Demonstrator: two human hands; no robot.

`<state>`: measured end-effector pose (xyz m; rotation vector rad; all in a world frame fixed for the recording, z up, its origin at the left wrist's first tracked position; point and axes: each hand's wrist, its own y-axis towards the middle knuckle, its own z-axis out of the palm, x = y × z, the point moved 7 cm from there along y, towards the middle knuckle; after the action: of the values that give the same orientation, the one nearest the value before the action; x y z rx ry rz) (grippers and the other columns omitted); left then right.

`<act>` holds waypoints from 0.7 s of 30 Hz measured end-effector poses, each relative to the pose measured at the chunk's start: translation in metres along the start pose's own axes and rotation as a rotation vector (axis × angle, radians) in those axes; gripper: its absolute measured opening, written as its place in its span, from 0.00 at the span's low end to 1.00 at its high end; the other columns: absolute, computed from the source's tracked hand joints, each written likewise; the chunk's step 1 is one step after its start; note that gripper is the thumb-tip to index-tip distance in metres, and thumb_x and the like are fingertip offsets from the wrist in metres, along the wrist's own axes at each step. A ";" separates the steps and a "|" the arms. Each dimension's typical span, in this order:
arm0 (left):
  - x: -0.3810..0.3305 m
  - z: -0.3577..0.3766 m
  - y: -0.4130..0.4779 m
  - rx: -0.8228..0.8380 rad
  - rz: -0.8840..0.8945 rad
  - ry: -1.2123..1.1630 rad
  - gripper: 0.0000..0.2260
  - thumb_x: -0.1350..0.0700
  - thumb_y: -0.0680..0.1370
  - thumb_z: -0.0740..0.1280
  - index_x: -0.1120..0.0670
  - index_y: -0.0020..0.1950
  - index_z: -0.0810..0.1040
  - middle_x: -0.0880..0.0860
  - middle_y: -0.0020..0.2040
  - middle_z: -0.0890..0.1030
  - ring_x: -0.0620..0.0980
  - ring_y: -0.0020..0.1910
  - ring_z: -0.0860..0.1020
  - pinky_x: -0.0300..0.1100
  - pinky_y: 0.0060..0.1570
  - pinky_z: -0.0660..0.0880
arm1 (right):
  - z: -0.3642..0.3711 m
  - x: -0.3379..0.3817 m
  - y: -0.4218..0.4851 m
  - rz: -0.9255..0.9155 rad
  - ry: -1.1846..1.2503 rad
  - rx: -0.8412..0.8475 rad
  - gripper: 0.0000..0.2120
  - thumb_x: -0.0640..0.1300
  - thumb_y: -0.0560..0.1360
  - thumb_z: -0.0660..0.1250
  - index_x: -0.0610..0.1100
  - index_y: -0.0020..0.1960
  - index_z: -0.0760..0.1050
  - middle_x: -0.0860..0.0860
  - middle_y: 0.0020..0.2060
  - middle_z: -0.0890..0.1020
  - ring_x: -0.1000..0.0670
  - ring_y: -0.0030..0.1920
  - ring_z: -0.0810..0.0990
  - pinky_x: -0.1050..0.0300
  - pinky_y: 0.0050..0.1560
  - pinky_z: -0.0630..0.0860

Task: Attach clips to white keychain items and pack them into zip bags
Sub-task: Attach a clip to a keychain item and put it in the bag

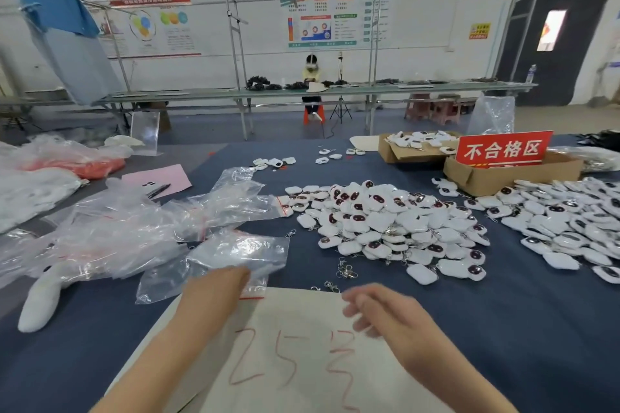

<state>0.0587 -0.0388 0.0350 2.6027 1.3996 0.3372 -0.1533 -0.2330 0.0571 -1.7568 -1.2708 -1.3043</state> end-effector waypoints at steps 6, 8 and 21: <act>-0.033 -0.077 0.001 -0.145 -0.003 -0.938 0.08 0.49 0.81 0.68 0.47 0.43 0.82 0.40 0.39 0.83 0.38 0.40 0.79 0.31 0.39 0.72 | -0.005 0.024 0.030 -0.060 0.062 -0.106 0.08 0.53 0.81 0.63 0.63 0.55 0.79 0.62 0.49 0.83 0.60 0.49 0.82 0.58 0.55 0.77; -0.065 -0.094 -0.009 -0.157 0.051 -1.084 0.08 0.52 0.79 0.71 0.47 0.40 0.81 0.39 0.37 0.82 0.37 0.36 0.77 0.29 0.36 0.70 | 0.003 0.034 0.027 -0.099 0.101 -0.138 0.07 0.54 0.81 0.64 0.61 0.56 0.79 0.63 0.49 0.83 0.61 0.50 0.82 0.59 0.55 0.78; -0.133 -0.079 -0.032 0.046 0.182 -1.444 0.11 0.59 0.80 0.71 0.49 0.39 0.77 0.46 0.30 0.77 0.44 0.30 0.72 0.33 0.32 0.70 | -0.016 0.027 -0.007 -0.056 -0.022 -0.351 0.09 0.52 0.81 0.63 0.53 0.45 0.79 0.59 0.39 0.84 0.57 0.40 0.83 0.49 0.48 0.82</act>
<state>-0.0597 -0.1292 0.0868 1.9904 0.5835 -1.2836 -0.1638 -0.2351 0.0869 -1.9876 -1.1625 -1.6231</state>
